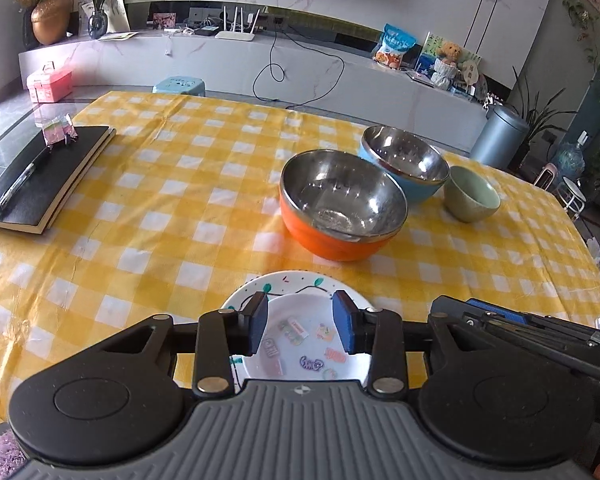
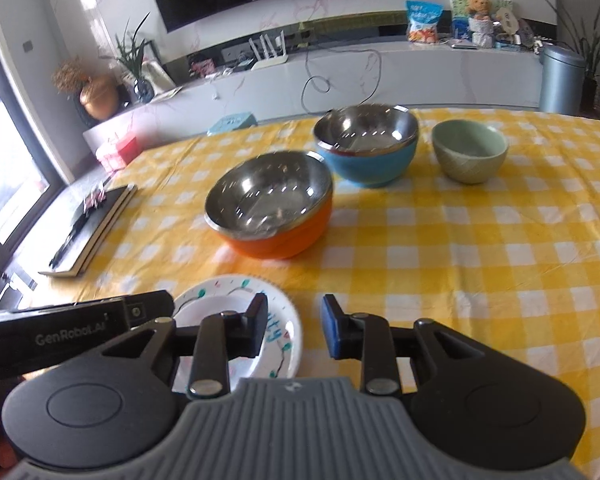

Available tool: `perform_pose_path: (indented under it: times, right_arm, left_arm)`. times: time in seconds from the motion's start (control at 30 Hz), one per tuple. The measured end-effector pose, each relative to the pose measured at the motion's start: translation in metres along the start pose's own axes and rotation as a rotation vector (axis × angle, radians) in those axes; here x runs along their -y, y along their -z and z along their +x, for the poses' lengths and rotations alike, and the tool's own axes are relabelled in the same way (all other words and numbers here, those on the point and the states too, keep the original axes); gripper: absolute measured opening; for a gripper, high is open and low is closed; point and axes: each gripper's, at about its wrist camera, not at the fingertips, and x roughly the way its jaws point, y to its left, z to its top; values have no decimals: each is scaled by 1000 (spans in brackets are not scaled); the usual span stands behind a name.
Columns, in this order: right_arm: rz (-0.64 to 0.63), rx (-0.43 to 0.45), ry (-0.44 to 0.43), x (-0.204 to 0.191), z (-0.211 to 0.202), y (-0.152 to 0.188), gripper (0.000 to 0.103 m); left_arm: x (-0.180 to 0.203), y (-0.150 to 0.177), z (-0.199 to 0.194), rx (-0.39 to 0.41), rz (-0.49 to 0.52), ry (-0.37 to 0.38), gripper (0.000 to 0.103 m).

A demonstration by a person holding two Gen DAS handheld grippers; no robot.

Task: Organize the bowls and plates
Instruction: 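Move both tools to the orange bowl rim and grip it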

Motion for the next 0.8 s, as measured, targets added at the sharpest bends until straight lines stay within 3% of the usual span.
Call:
perform_pose_path:
  times: [0.23,0.4,0.8]
  right_arm:
    - [42,38,44,14,2,-25,37]
    - [70,46,58,17,16,-43,48]
    - [54,-1,104,4,69,-72,48]
  left_arm:
    - [7,-24,7,23,-1,-4,50]
    - [4,-36,22,20,-26,-12,55]
    - [-12,-71,69,12,-13,-55,56]
